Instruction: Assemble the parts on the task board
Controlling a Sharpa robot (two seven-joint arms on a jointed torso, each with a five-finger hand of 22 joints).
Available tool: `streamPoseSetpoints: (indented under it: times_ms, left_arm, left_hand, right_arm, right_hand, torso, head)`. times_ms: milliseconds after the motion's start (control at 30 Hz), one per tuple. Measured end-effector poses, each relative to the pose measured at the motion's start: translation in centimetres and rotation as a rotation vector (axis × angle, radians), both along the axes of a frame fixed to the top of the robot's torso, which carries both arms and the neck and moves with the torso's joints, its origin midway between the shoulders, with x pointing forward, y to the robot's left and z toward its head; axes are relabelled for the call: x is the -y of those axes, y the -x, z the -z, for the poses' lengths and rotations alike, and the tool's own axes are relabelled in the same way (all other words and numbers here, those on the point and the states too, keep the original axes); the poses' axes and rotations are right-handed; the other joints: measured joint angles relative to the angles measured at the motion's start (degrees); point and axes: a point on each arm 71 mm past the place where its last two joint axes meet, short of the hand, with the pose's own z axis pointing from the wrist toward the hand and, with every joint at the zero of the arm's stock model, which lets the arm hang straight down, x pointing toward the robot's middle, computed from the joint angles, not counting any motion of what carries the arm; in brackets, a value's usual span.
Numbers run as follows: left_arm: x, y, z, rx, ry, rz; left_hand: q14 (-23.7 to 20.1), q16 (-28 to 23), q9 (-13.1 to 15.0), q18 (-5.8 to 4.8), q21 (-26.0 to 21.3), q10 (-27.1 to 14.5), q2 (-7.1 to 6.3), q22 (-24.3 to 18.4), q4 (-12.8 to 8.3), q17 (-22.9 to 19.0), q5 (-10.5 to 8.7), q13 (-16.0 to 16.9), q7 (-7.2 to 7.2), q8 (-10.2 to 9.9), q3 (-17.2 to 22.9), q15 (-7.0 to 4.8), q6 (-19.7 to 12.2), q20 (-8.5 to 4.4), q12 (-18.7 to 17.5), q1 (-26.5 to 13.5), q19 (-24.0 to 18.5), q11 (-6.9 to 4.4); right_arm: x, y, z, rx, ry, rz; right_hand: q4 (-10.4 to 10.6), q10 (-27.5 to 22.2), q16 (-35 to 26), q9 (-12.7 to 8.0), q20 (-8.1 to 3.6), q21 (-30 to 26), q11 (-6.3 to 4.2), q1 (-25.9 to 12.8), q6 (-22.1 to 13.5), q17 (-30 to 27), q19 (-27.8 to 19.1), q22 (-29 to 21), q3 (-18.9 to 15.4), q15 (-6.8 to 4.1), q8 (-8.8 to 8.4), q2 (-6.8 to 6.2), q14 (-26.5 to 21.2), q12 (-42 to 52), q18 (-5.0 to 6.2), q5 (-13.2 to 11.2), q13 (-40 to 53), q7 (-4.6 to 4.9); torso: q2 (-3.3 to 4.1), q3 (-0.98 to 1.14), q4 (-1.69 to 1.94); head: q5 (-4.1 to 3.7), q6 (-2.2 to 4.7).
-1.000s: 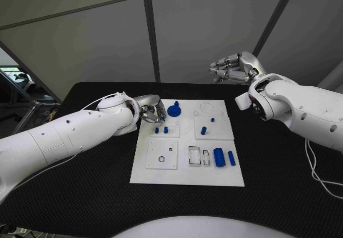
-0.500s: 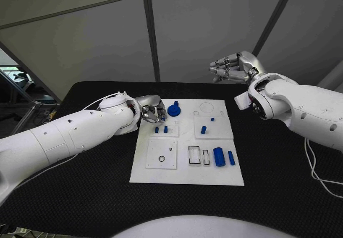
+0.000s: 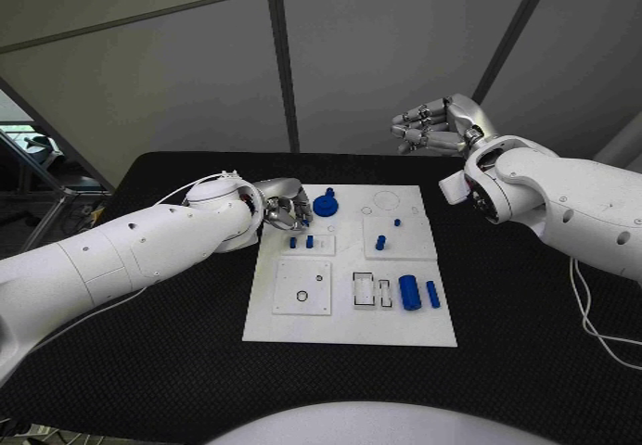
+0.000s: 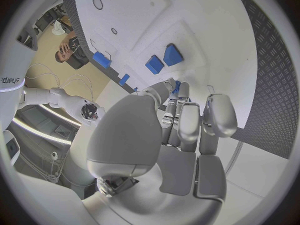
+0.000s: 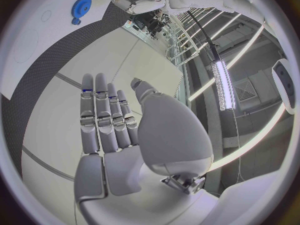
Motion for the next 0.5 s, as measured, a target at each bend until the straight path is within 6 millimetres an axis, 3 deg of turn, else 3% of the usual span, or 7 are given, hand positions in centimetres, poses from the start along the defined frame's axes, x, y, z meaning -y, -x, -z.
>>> streamPoseSetpoints:
  times_ms: [333, 500]
  left_arm:
    - [-0.01, -0.04, 0.12, -0.003, -0.003, -0.003]
    - [-0.2, -0.06, 0.14, -0.004, -0.005, -0.008]
  left_hand:
    - [-0.21, 0.0, -1.83, 0.0, -0.77, 0.09, -0.6, 0.0, 0.0, -0.27, 0.0, 0.07, 0.3, -3.56, 0.0, 0.21, -5.04, 0.0, -0.85, -1.06, 0.0, 0.32]
    - [-0.2, 0.0, -2.28, 0.0, -1.02, -0.02, -0.61, 0.0, 0.0, -0.51, 0.0, 0.12, 0.48, -4.22, 0.0, 0.2, -6.24, 0.0, -1.14, -1.07, 0.0, 0.41]
  right_arm:
    - [0.05, -0.01, 0.01, -0.001, 0.001, 0.001]
    - [0.15, -0.02, 0.02, 0.0, 0.003, 0.003]
  right_hand:
    - [0.0, 0.0, 0.0, 0.0, -0.21, 0.0, 0.0, 0.0, 0.0, -0.06, 0.21, -0.11, 0.0, 0.0, 0.0, 0.0, 0.0, 0.0, 0.0, 0.0, -0.08, 0.0]
    - [0.0, 0.0, 0.0, 0.0, -0.21, 0.0, 0.0, 0.0, 0.0, -0.06, 0.21, -0.18, 0.0, 0.0, 0.0, 0.0, 0.0, 0.0, 0.0, 0.0, -0.13, 0.0]
  torso:
    - [0.0, 0.0, 0.03]
    - [-0.01, 0.0, 0.03]
  head:
    - [-0.06, -0.01]
    - [-0.14, 0.03]
